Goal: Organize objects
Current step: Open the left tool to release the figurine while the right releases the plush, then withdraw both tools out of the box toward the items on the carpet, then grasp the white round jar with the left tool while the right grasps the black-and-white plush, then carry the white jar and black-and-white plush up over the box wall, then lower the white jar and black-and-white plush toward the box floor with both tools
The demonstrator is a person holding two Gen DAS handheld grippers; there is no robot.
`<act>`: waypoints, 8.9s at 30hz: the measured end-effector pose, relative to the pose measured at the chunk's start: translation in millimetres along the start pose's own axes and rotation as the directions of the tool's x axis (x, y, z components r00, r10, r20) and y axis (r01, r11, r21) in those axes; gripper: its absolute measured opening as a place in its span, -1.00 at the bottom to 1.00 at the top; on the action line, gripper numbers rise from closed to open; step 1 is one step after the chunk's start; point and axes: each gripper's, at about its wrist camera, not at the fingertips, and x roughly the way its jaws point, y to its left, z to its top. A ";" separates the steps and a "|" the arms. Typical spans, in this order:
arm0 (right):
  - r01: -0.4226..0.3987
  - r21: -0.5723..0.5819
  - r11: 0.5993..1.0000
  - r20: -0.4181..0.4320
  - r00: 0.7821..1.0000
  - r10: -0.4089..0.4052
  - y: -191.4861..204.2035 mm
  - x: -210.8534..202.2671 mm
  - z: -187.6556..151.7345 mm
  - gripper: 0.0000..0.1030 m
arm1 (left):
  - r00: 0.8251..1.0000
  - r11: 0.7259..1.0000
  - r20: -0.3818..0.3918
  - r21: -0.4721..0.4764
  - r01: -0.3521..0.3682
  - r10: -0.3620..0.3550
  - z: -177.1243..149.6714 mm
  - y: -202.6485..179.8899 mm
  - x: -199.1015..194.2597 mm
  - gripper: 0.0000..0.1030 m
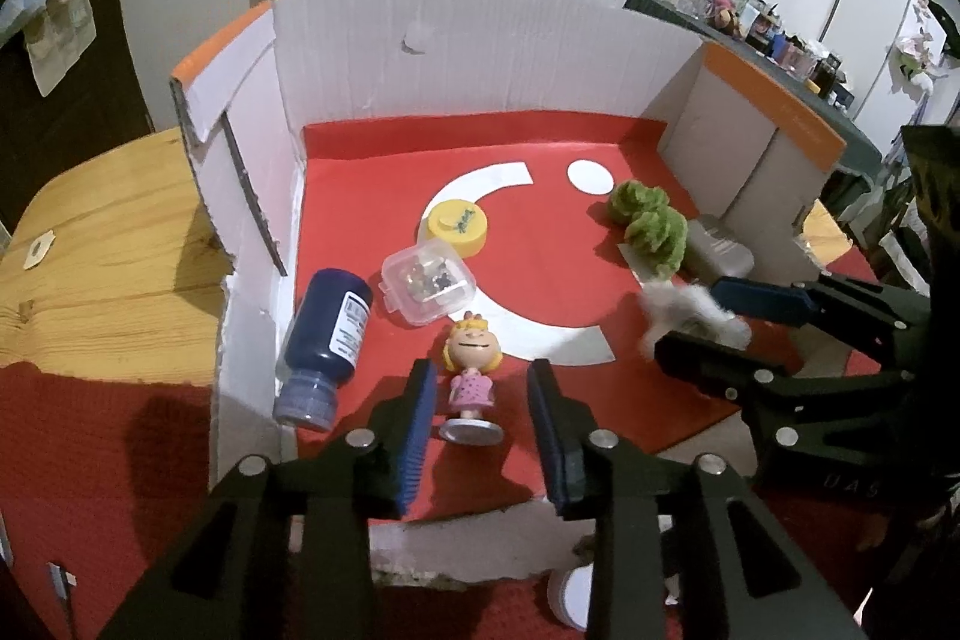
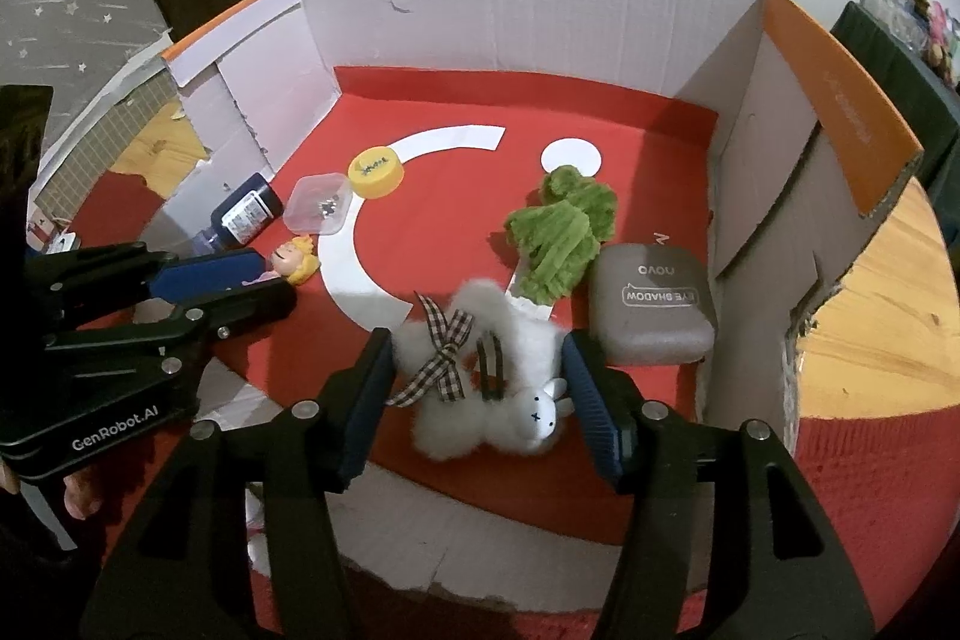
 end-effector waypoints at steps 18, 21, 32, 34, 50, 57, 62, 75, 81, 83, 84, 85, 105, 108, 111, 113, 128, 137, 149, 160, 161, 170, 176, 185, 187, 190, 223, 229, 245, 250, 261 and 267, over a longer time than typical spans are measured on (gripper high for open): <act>0.011 0.008 1.000 0.081 0.997 -0.011 12.2 -36.4 -12.5 0.37 | 0.997 1.000 0.074 0.013 0.001 -0.002 -12.5 -8.3 -36.0 0.03; 0.019 0.006 1.000 0.101 0.995 -0.019 14.6 -45.4 -17.0 0.48 | 0.996 1.000 0.088 0.015 -0.001 -0.001 -17.3 -9.4 -42.6 0.12; 0.036 0.005 0.999 0.146 0.989 -0.036 26.6 -70.1 -35.8 0.66 | 0.992 1.000 0.130 0.021 -0.002 -0.001 -36.9 -11.8 -65.5 0.46; 0.036 0.005 0.999 0.149 0.988 -0.036 28.5 -73.2 -39.3 0.68 | 0.990 1.000 0.142 0.021 -0.007 0.004 -39.7 -11.8 -70.1 0.55; 0.020 0.023 1.000 0.161 0.987 -0.023 37.9 -89.1 -65.8 0.74 | 0.988 0.999 0.156 0.041 -0.005 -0.001 -65.7 -17.4 -85.6 0.71; 0.005 0.030 1.000 0.147 0.989 -0.009 40.4 -84.9 -74.4 0.74 | 0.990 0.999 0.138 0.037 0.006 -0.011 -75.8 -16.6 -81.4 0.71; -0.004 0.029 1.000 0.139 0.990 0.000 41.7 -79.8 -78.3 0.73 | 0.992 0.999 0.123 0.044 0.014 -0.019 -80.9 -17.8 -77.3 0.71; -0.032 0.016 0.999 0.080 0.996 0.030 44.3 -54.2 -78.5 0.12 | 0.997 0.992 0.043 0.108 0.060 -0.065 -91.9 -30.9 -56.6 -0.10; -0.047 0.013 0.999 0.065 0.997 0.047 45.4 -44.8 -75.3 0.12 | 0.996 0.989 0.014 0.126 0.080 -0.083 -95.5 -35.2 -47.7 -0.18; -0.051 0.011 0.999 0.059 0.997 0.051 45.8 -41.7 -74.2 0.12 | 0.996 0.988 0.007 0.130 0.084 -0.086 -96.5 -36.4 -45.4 -0.18; -0.055 0.009 0.998 0.055 0.997 0.054 46.1 -39.8 -73.3 0.12 | 0.996 0.988 0.002 0.130 0.087 -0.088 -96.7 -36.6 -43.7 -0.18; -0.057 0.008 0.998 0.053 0.997 0.057 46.2 -38.9 -72.5 0.12 | 0.996 0.988 -0.001 0.130 0.088 -0.088 -96.5 -36.2 -42.2 -0.18; -0.079 0.012 0.997 0.018 0.997 0.079 45.9 -18.0 -61.4 0.12 | 0.997 0.989 0.006 0.127 0.080 -0.081 -86.7 -37.4 -29.6 -0.20; -0.085 0.016 0.996 0.013 0.996 0.085 44.9 -15.1 -60.6 0.12 | 0.996 0.988 0.008 0.127 0.085 -0.087 -85.7 -35.8 -28.9 -0.21; -0.090 0.019 0.996 0.011 0.996 0.090 44.3 -13.7 -59.2 0.12 | 0.996 0.989 0.010 0.122 0.083 -0.085 -86.1 -33.7 -30.4 -0.21; -0.089 0.018 0.996 0.010 0.996 0.088 45.1 -13.2 -58.8 0.12 | 0.997 0.991 0.013 0.116 0.073 -0.075 -87.1 -30.2 -31.9 -0.21; -0.033 -0.055 0.998 0.021 0.999 0.034 61.7 -10.4 -61.7 -0.14 | 0.999 0.999 0.033 0.038 0.021 -0.022 -88.8 2.8 -40.4 -0.22; -0.066 -0.065 0.996 0.018 0.998 0.067 65.5 -17.8 -68.4 -0.36 | 0.999 0.998 0.046 0.055 0.026 -0.029 -90.6 -2.8 -48.0 -0.22; -0.114 -0.039 0.993 0.051 0.992 0.116 62.0 -44.4 -75.4 -0.36 | 0.997 0.997 0.067 0.070 0.040 -0.045 -90.8 -12.0 -60.4 -0.22; -0.125 -0.036 0.992 0.055 0.990 0.127 64.1 -49.1 -75.8 -0.36 | 0.996 0.996 0.068 0.073 0.050 -0.055 -93.2 -14.3 -65.9 -0.22; -0.128 -0.035 0.991 0.056 0.990 0.130 64.2 -49.8 -75.7 -0.36 | 0.996 0.996 0.069 0.074 0.052 -0.057 -93.2 -14.8 -66.6 -0.22; -0.201 -0.046 0.978 0.096 0.974 0.205 69.7 -71.6 -69.6 -0.36 | 0.991 0.994 0.106 0.081 0.079 -0.087 -86.9 -16.2 -83.7 -0.22; -0.225 -0.040 0.974 0.126 0.965 0.228 64.1 -84.1 -57.7 -0.36 | 0.988 0.994 0.134 0.082 0.071 -0.082 -73.5 -14.4 -89.9 -0.22; -0.218 0.006 0.976 0.115 0.970 0.216 40.8 -79.1 -34.3 -0.36 | 0.986 0.993 0.136 0.084 0.087 -0.098 -42.6 -16.3 -84.2 -0.22; -0.215 0.013 0.977 0.105 0.971 0.213 35.9 -75.7 -29.1 -0.36 | 0.986 0.991 0.126 0.086 0.099 -0.109 -35.4 -16.9 -80.9 -0.22; -0.217 0.020 0.976 0.081 0.973 0.215 30.7 -68.7 -22.3 -0.36 | 0.987 0.990 0.097 0.084 0.117 -0.125 -26.0 -16.6 -72.2 -0.22; -0.236 0.024 0.971 -0.108 0.965 0.237 25.4 -2.7 7.3 -0.36 | 0.996 0.996 -0.068 0.065 0.066 -0.062 -5.0 4.5 -0.8 -0.22; -0.196 0.026 0.980 -0.138 0.970 0.198 21.0 10.9 8.3 -0.36 | 0.996 0.995 -0.066 0.068 0.068 -0.063 -5.1 3.8 -0.4 -0.22; -0.086 0.007 0.996 -0.124 0.988 0.087 6.0 12.2 5.4 -0.36 | 0.996 0.995 -0.070 0.080 0.061 -0.056 -5.3 -2.0 7.4 -0.22; -0.086 0.006 0.996 -0.122 0.989 0.086 5.0 11.6 4.1 -0.36 | 0.996 0.995 -0.070 0.080 0.058 -0.053 -5.5 -2.4 7.4 -0.23; -0.095 0.017 0.995 -0.112 0.989 0.096 5.2 14.4 5.3 -0.36 | 0.996 0.995 -0.065 0.073 0.061 -0.056 -4.7 -1.6 9.0 -0.23; -0.094 0.018 0.995 -0.102 0.990 0.095 5.9 11.4 3.3 -0.35 | 0.997 0.996 -0.057 0.070 0.060 -0.056 -4.7 -1.7 9.0 -0.23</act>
